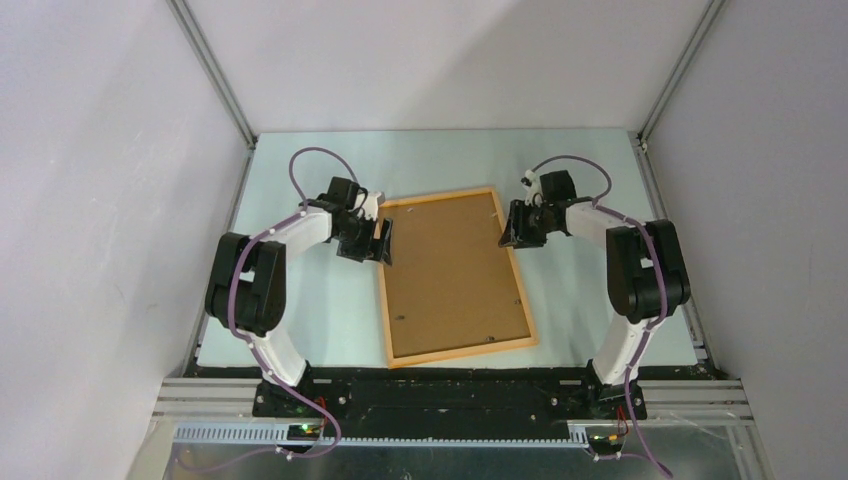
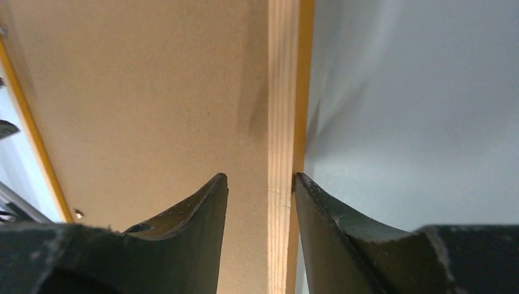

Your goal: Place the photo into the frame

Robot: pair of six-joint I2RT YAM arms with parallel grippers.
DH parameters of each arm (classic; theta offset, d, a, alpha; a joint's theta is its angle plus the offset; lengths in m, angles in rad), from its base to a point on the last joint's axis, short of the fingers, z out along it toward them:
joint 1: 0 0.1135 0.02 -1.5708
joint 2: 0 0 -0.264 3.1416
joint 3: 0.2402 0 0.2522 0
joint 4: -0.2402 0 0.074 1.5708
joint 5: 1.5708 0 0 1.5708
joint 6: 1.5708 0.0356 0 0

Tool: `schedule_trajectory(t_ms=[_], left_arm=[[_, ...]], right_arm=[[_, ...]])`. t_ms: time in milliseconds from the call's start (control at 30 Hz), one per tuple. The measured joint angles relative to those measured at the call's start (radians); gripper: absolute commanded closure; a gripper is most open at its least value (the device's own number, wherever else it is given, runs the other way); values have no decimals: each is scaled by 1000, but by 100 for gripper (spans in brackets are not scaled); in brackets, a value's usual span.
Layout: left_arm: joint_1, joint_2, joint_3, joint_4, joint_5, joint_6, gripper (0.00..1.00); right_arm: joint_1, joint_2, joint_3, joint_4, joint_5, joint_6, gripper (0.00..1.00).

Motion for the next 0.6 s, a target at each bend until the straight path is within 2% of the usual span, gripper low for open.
schedule_trajectory(t_ms=[400,533,600], left_arm=[[0,-5,0,0,3,0,14],[0,-5,0,0,7,0,14],[0,-5,0,0,8,0,14]], right_arm=[[52,42,39,-59,108,-33,70],[62,58,66,-83,137,-29,80],[64,68,84,-96,143,-26,88]])
